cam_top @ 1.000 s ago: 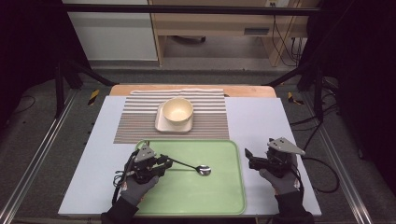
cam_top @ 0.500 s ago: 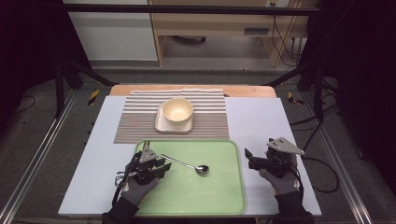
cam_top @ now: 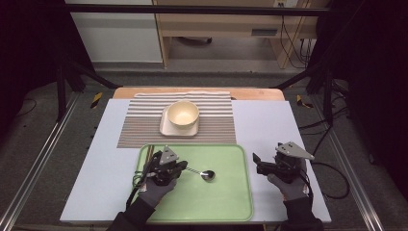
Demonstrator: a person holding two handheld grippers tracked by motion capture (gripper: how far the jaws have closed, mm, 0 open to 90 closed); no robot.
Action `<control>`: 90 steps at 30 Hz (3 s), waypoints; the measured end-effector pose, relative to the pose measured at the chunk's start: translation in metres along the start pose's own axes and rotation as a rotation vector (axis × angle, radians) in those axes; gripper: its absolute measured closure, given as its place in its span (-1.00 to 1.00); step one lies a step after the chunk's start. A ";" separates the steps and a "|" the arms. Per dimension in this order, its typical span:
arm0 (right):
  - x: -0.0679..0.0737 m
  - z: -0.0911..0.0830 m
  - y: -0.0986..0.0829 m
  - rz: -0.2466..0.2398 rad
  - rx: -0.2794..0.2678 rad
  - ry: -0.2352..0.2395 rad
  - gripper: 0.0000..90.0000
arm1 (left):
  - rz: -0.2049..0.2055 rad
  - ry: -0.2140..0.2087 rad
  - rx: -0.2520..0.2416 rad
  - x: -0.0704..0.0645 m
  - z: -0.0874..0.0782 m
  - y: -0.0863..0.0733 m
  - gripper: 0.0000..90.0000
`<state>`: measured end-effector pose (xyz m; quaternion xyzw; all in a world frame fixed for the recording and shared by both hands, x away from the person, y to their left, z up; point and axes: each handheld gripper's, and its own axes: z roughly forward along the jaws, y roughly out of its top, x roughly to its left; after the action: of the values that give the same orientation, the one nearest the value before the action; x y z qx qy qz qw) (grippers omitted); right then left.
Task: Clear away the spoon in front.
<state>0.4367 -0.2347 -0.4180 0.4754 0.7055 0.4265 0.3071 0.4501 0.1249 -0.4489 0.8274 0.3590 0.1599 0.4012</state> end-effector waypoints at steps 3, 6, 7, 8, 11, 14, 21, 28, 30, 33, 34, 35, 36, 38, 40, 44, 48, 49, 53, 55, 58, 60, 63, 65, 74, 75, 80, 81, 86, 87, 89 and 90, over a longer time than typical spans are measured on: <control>-0.001 -0.001 0.000 0.007 -0.002 0.001 -0.90 | 0.013 -0.008 0.016 -0.010 0.013 0.005 0.98; -0.001 -0.001 0.000 0.003 -0.002 0.001 -0.90 | 0.018 -0.008 0.036 -0.014 0.023 0.007 0.99; -0.001 -0.001 0.000 0.004 -0.002 0.001 -0.90 | 0.018 -0.007 0.042 -0.014 0.027 0.007 0.99; -0.001 -0.001 0.000 0.003 -0.002 0.001 -0.90 | 0.018 -0.009 0.049 -0.015 0.030 0.007 0.99; -0.001 -0.001 0.000 0.007 -0.001 0.003 -0.90 | 0.017 -0.006 0.064 -0.016 0.038 0.005 0.99; -0.001 -0.001 0.000 0.006 -0.001 0.002 -0.90 | 0.031 -0.004 0.078 -0.018 0.043 0.005 0.99; -0.001 -0.001 0.001 0.003 -0.001 0.002 -0.90 | 0.046 -0.028 0.084 -0.023 0.049 0.005 0.99; -0.001 -0.001 0.000 0.003 -0.002 0.002 -0.90 | 0.099 -0.056 0.103 -0.027 0.040 0.000 0.98; -0.001 -0.001 0.001 0.005 -0.002 0.002 -0.90 | 0.108 -0.066 0.097 -0.027 0.037 -0.003 0.98; -0.001 -0.001 0.000 0.003 0.000 -0.001 -0.90 | 0.108 -0.080 0.094 -0.026 0.030 -0.009 0.98; -0.001 -0.001 0.000 0.003 0.000 -0.001 -0.90 | 0.112 -0.079 0.097 -0.026 0.028 -0.010 0.98; -0.001 -0.001 0.000 0.005 0.000 -0.001 -0.90 | 0.111 -0.082 0.098 -0.025 0.025 -0.013 0.98; -0.001 -0.001 0.000 0.004 0.000 -0.002 -0.90 | 0.110 -0.080 0.098 -0.024 0.022 -0.015 0.98; -0.001 -0.001 0.000 0.002 0.000 -0.002 -0.90 | 0.109 -0.081 0.100 -0.024 0.019 -0.017 0.98; -0.001 -0.001 0.000 -0.001 -0.001 -0.002 -0.90 | 0.114 -0.084 0.103 -0.023 0.016 -0.020 0.98; 0.000 -0.001 0.000 0.012 0.006 0.003 -0.90 | 0.122 -0.094 0.106 -0.019 0.009 -0.025 0.98; 0.000 0.000 0.000 0.000 0.003 -0.004 -0.90 | 0.128 -0.094 0.114 -0.014 -0.002 -0.032 0.98; 0.000 0.000 0.000 0.001 0.003 -0.002 -0.90 | 0.122 -0.094 0.113 -0.013 -0.004 -0.034 0.98; 0.000 -0.001 0.000 0.001 0.003 -0.004 -0.90 | 0.116 -0.083 0.114 -0.007 -0.011 -0.040 0.98; 0.000 -0.001 0.000 0.003 0.002 -0.003 -0.90 | 0.109 -0.081 0.116 -0.004 -0.015 -0.042 0.98; 0.000 -0.001 0.000 0.001 0.003 -0.003 -0.90 | 0.104 -0.077 0.118 -0.001 -0.020 -0.047 0.98; 0.000 0.000 0.000 0.001 0.004 -0.003 -0.90 | 0.100 -0.074 0.117 0.001 -0.024 -0.050 0.98; 0.000 0.000 0.000 -0.001 0.003 -0.004 -0.90 | 0.090 -0.073 0.118 0.003 -0.027 -0.052 0.98; 0.001 0.000 0.000 -0.004 0.004 -0.003 -0.90 | 0.092 -0.066 0.122 0.005 -0.029 -0.053 0.98; 0.001 -0.001 0.000 -0.002 0.001 -0.003 -0.90 | 0.064 -0.039 0.118 0.016 -0.042 -0.064 0.98; 0.001 -0.001 0.000 -0.003 0.002 -0.004 -0.90 | 0.062 -0.036 0.117 0.017 -0.043 -0.065 0.98; 0.001 0.000 0.000 -0.004 0.004 -0.003 -0.90 | 0.048 -0.027 0.112 0.020 -0.047 -0.068 0.98; 0.001 0.000 0.000 -0.004 0.003 -0.002 -0.90 | 0.051 -0.026 0.115 0.020 -0.048 -0.068 0.98; 0.001 -0.001 0.000 -0.003 0.001 -0.004 -0.90 | 0.044 -0.025 0.114 0.022 -0.047 -0.065 0.95; 0.000 0.000 0.000 -0.002 0.001 -0.004 -0.90 | 0.036 -0.025 0.106 0.023 -0.045 -0.062 0.95; 0.000 0.000 0.000 -0.002 0.002 -0.005 -0.90 | 0.037 -0.016 0.096 0.026 -0.043 -0.058 0.95; 0.000 0.000 0.000 -0.002 0.003 -0.005 -0.90 | 0.034 -0.012 0.092 0.028 -0.040 -0.054 0.95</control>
<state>0.4365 -0.2344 -0.4177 0.4761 0.7058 0.4242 0.3086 0.4218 0.1896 -0.4670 0.8519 0.3496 0.1452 0.3618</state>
